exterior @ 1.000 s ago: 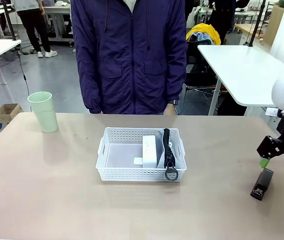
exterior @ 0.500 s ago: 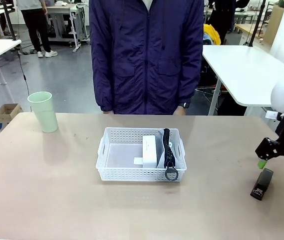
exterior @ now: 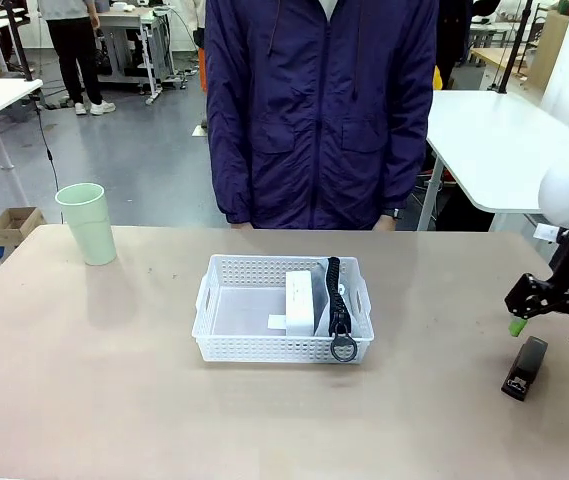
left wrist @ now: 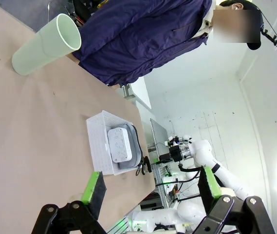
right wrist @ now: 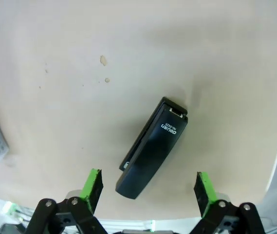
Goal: Efficiently arrange items inside the basket to fit them all.
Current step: Pick up the Stapler and place it inside the Organizing basket.
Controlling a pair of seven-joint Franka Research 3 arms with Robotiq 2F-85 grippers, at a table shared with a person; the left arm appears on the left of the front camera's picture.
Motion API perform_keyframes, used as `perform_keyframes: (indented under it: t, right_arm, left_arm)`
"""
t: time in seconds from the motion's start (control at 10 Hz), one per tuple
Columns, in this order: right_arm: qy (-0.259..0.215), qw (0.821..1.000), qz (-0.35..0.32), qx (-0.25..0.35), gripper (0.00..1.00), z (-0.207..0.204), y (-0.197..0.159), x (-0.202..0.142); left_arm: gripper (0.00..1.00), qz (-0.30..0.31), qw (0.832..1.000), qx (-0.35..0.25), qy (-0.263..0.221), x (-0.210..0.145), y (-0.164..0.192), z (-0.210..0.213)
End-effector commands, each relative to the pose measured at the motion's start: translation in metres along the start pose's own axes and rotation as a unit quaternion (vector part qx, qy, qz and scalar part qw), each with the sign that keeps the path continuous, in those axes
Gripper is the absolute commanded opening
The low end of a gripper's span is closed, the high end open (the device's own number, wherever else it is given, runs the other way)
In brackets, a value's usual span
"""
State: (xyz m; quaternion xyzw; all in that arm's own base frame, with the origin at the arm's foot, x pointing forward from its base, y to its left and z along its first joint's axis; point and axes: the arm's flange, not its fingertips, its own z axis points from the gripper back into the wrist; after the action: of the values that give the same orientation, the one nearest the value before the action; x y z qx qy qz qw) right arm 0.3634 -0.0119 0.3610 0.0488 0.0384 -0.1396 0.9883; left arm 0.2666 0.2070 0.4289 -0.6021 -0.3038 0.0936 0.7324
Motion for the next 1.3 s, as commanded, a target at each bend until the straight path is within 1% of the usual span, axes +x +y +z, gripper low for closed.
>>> perform_keyframes:
  t: [0.0,0.2,0.5,0.8,1.2]
  right_arm:
    - [-0.002,0.995,-0.103,0.011,1.0,-0.014,0.006,-0.005]
    - [0.001,0.979,-0.201,0.018,1.0,-0.023,0.008,-0.006]
    - [0.019,0.962,-0.271,0.009,1.0,-0.03,0.004,-0.001]
    - [0.026,0.965,-0.263,-0.001,1.0,-0.036,0.005,0.001]
    - [0.034,0.959,-0.28,-0.028,1.0,-0.07,0.007,0.011]
  left_arm:
    - [1.0,-0.009,1.0,-0.011,-0.006,-0.001,-0.001,-0.001]
    - [1.0,-0.009,1.0,-0.011,-0.006,-0.001,-0.001,-0.001]
    - [1.0,-0.009,1.0,-0.011,-0.006,-0.001,-0.001,-0.001]
    - [1.0,-0.009,1.0,-0.011,-0.006,-0.001,-0.001,-0.001]
    - [1.0,-0.009,1.0,-0.011,-0.006,-0.001,-0.001,-0.001]
